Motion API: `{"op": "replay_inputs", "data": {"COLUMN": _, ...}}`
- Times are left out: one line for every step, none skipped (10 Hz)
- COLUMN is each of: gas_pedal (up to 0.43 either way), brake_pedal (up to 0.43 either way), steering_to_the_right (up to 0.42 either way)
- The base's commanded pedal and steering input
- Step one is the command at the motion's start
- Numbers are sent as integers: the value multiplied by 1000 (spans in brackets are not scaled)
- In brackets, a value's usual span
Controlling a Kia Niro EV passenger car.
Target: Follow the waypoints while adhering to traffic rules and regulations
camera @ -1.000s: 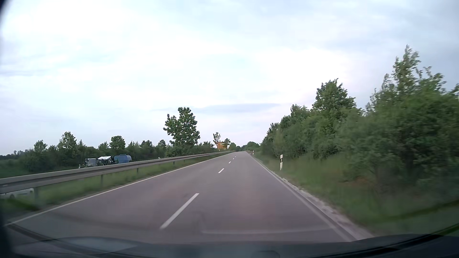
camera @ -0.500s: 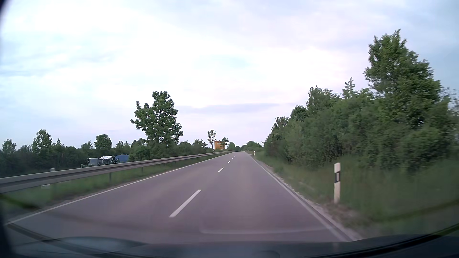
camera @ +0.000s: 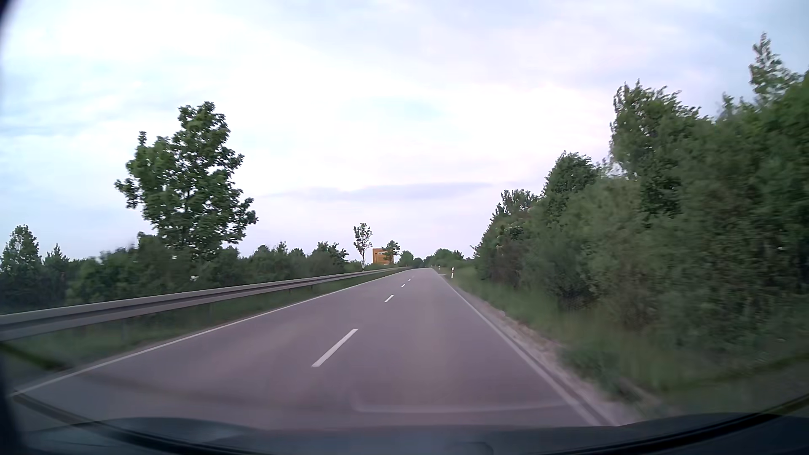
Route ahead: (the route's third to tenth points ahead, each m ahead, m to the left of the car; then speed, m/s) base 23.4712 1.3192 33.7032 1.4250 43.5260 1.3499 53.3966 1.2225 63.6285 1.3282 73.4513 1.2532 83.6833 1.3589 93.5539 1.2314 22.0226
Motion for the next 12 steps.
{"op": "replay_inputs", "data": {"gas_pedal": 240, "brake_pedal": 0, "steering_to_the_right": -4}}
{"op": "replay_inputs", "data": {"gas_pedal": 248, "brake_pedal": 0, "steering_to_the_right": -3}}
{"op": "replay_inputs", "data": {"gas_pedal": 248, "brake_pedal": 0, "steering_to_the_right": -3}}
{"op": "replay_inputs", "data": {"gas_pedal": 248, "brake_pedal": 0, "steering_to_the_right": -3}}
{"op": "replay_inputs", "data": {"gas_pedal": 248, "brake_pedal": 0, "steering_to_the_right": -3}}
{"op": "replay_inputs", "data": {"gas_pedal": 248, "brake_pedal": 0, "steering_to_the_right": -3}}
{"op": "replay_inputs", "data": {"gas_pedal": 240, "brake_pedal": 0, "steering_to_the_right": -3}}
{"op": "replay_inputs", "data": {"gas_pedal": 240, "brake_pedal": 0, "steering_to_the_right": -3}}
{"op": "replay_inputs", "data": {"gas_pedal": 240, "brake_pedal": 0, "steering_to_the_right": -3}}
{"op": "replay_inputs", "data": {"gas_pedal": 240, "brake_pedal": 0, "steering_to_the_right": -3}}
{"op": "replay_inputs", "data": {"gas_pedal": 240, "brake_pedal": 0, "steering_to_the_right": -2}}
{"op": "replay_inputs", "data": {"gas_pedal": 240, "brake_pedal": 0, "steering_to_the_right": -2}}
